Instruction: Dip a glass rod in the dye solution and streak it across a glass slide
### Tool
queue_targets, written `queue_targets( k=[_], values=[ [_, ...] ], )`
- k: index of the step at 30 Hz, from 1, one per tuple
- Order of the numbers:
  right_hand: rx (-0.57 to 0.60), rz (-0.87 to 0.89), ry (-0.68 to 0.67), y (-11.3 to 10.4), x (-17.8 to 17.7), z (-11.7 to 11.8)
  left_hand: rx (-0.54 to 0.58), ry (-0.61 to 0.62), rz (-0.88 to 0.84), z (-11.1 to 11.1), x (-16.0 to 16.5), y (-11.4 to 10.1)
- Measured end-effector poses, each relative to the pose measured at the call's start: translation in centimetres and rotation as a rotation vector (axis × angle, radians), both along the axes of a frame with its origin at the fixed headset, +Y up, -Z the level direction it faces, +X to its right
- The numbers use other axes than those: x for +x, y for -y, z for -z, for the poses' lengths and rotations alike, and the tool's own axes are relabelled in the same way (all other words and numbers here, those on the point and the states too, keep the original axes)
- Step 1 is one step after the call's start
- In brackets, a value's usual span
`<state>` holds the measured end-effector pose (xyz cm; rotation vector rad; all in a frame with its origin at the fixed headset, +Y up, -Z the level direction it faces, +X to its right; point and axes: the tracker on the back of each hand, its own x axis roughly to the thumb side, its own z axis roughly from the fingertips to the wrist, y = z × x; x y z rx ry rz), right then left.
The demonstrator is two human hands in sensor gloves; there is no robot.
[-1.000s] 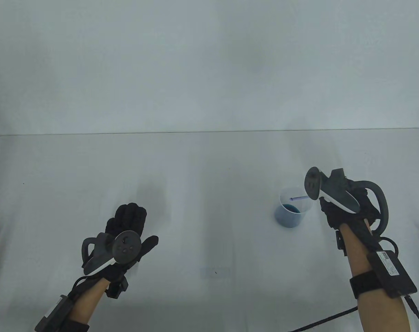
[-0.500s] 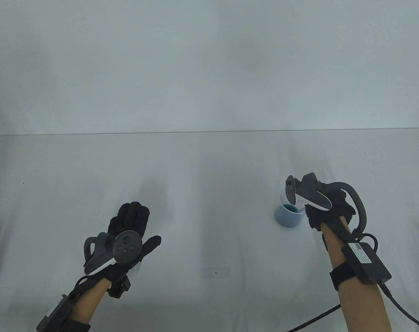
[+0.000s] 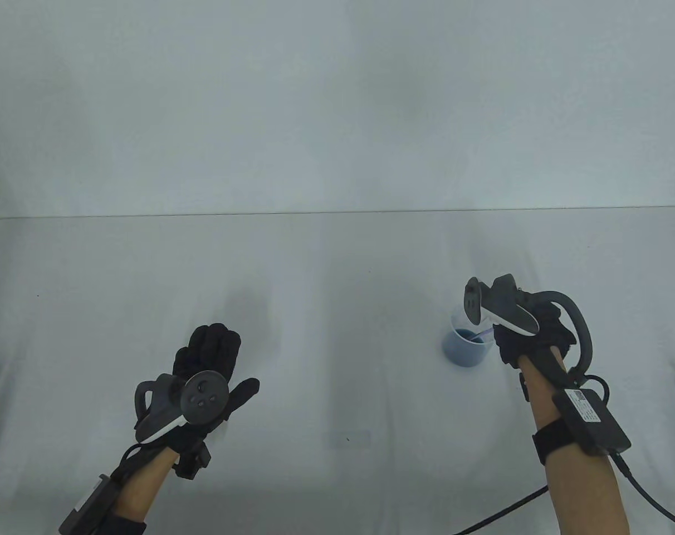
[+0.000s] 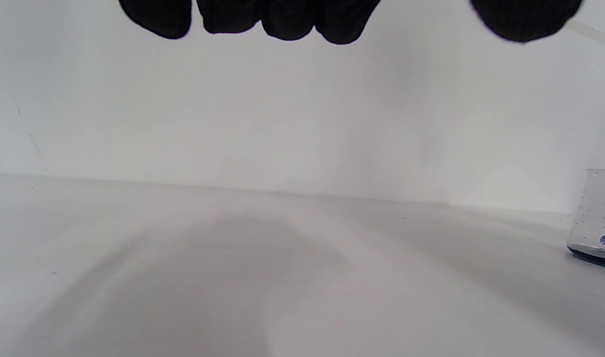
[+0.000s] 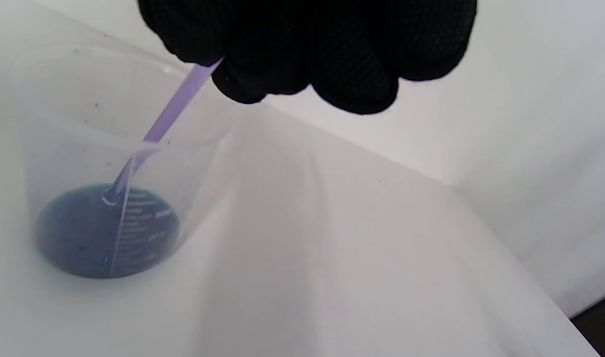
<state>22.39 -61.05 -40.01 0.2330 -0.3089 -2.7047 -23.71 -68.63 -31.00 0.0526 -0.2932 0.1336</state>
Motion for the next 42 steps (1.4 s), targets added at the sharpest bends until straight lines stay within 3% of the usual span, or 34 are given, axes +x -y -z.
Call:
queue_targets(
  k=[4,12,20,32,37,42],
  values=[
    [0.004,-0.004,0.008,-0.6,0.2,0.0,0.001,-0.001,0.000,0.0,0.0,0.0],
    [-0.073,-0.026,-0.002,1.4,-0.3,0.0,-0.007,0.005,0.008,0.0,0.2,0.1],
    [-0.059,-0.026,0.007,2.0,-0.4,0.5,-0.020,0.008,0.019,0.0,0.3,0.2],
    [-0.073,-0.001,0.010,1.7,-0.1,0.3,-0.027,0.003,0.018,0.0,0.3,0.1],
    [-0.034,0.003,0.013,0.2,0.0,0.0,-0.028,0.019,0.015,0.0,0.5,0.0],
    [0.052,0.018,0.007,-3.7,0.8,-1.3,-0.093,0.093,0.023,0.0,2.2,0.5]
  ],
)
